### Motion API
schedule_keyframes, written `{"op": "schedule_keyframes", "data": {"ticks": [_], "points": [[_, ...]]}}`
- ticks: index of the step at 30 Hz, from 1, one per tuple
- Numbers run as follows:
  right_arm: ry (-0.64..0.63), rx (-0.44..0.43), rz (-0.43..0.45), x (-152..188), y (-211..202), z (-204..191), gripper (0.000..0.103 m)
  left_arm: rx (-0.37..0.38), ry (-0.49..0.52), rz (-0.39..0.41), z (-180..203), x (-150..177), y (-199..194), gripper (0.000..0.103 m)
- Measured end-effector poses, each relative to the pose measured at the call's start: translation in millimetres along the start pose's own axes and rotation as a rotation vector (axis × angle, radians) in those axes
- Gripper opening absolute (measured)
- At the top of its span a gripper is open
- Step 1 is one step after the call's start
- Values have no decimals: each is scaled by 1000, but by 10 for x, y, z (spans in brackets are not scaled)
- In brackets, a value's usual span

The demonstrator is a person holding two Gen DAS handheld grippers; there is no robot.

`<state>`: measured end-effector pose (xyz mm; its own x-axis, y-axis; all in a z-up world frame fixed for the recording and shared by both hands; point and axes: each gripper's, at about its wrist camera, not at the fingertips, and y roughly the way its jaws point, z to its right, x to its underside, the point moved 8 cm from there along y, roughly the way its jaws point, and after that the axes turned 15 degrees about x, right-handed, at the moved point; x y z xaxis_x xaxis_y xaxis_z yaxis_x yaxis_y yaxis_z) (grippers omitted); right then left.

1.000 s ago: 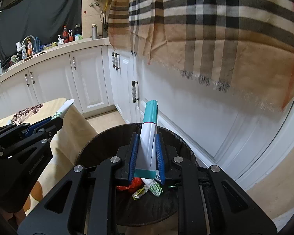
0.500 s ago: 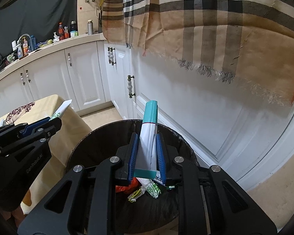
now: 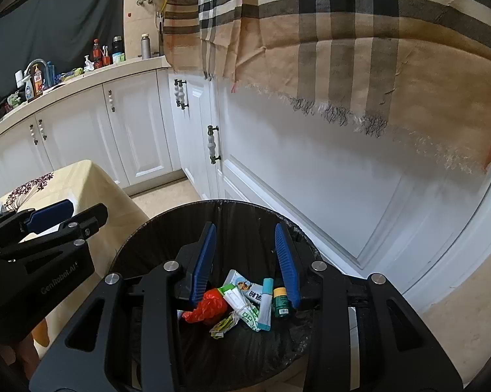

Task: Collect trash
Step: 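Open both tools to drop the white tubes into the bin, then move both open tools back over the remaining table items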

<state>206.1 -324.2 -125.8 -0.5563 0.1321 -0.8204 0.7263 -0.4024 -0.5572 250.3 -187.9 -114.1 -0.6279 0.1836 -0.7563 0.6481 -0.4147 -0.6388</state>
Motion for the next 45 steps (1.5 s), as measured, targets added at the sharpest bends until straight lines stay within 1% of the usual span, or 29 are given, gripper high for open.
{"op": "schedule_keyframes", "data": {"ticks": [11,17,24,27,32,36,45], "points": [[8,-5,8,-28,-130,-15,41,-10,-5,24,-67,-28,-140,57],[-5,-35,14,-56,-244,-179,41,-42,-17,37,-255,30,-321,63],[-37,-106,28,-110,-434,-574,42,-118,-91,41,-756,218,-635,64],[-60,-142,34,-121,-527,-804,42,-165,-118,51,-1017,324,-814,67],[-103,-206,33,-97,-670,-1215,42,-237,-180,52,-1461,532,-1129,67],[-148,-256,27,-44,-792,-1566,42,-292,-221,52,-1802,719,-1392,69],[-253,-331,-3,154,-1003,-2239,42,-396,-313,39,-2432,1120,-1850,70]]}}
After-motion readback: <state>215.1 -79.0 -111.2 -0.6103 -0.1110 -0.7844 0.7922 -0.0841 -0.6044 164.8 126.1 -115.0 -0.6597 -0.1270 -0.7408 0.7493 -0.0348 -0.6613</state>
